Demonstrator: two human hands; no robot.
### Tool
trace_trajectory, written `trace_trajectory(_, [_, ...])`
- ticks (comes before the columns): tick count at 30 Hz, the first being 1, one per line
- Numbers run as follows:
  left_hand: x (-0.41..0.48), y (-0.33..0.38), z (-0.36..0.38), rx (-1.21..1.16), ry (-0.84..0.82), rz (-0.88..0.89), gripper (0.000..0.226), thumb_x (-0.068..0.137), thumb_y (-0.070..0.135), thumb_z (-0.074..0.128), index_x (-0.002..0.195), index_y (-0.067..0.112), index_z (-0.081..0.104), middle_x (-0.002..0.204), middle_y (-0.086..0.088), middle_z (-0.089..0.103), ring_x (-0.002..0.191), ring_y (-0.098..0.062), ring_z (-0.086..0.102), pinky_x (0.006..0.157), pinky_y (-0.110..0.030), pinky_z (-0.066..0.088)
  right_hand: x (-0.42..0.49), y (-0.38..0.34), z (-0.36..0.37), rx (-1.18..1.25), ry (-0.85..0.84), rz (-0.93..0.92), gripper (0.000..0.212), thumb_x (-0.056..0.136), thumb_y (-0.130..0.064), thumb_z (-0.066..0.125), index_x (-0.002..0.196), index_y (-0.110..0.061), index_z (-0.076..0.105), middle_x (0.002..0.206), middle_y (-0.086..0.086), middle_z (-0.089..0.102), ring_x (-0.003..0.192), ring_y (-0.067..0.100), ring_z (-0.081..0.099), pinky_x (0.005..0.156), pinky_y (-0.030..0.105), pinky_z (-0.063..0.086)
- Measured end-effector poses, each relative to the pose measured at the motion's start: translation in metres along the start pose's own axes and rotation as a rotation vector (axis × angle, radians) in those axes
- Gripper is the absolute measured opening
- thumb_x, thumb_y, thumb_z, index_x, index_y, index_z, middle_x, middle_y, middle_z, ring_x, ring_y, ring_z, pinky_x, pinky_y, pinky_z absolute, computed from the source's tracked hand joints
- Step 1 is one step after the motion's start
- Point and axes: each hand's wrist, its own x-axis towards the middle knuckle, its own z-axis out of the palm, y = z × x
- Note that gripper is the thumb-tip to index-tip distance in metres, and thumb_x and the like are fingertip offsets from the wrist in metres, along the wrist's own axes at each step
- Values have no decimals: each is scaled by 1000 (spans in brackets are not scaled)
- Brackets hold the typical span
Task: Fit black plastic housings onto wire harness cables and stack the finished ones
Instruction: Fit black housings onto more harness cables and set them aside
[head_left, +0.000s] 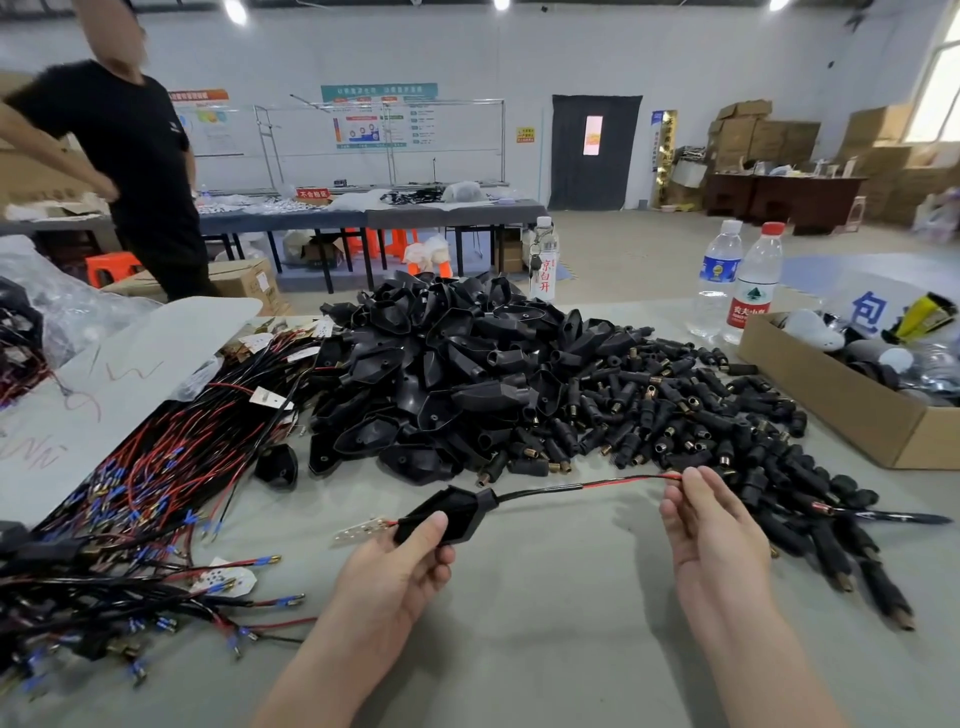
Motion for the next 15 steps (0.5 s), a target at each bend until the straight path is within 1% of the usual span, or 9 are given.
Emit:
trace_trajectory(4, [0,-2,1,11,-21,-7,15,93,3,62,106,-3,63,75,-7,70,57,-11,58,50,-18,50,0,-3,1,61,37,24,14,95,-7,64,106,-15,61,79,1,67,58,3,65,56,14,54])
trace_trajectory(7, [0,-6,0,23,-33,-12,16,93,4,63,107,-4,64,75,-6,70,58,-11,59,52,-18,51,1,-5,1,70,32,47,12,95,-9,65,101,-19,63,71,-3,73,57,3,65,53,15,54])
trace_trajectory(11, [0,-7,0,15,-13,1,13,92,1,62,103,-5,64,72,-7,69,56,-11,59,50,-19,51,4,-8,-2,70,62,71,8,96,-16,64,95,-23,63,73,-7,73,57,2,64,50,15,53])
trace_trajectory(13, [1,-6,-1,-8,5,14,10,92,-1,62,103,-2,62,70,-6,70,55,-12,59,49,-19,50,5,-11,-3,111,61,96,3,98,-22,61,95,-21,63,79,-6,71,57,1,65,51,14,52])
trace_trajectory(15, [2,-6,-2,-11,15,31,14,92,-3,62,105,1,59,71,-6,71,55,-12,60,50,-20,51,3,-10,0,156,12,162,18,100,-32,57,102,-15,63,83,-5,74,64,1,69,56,14,55])
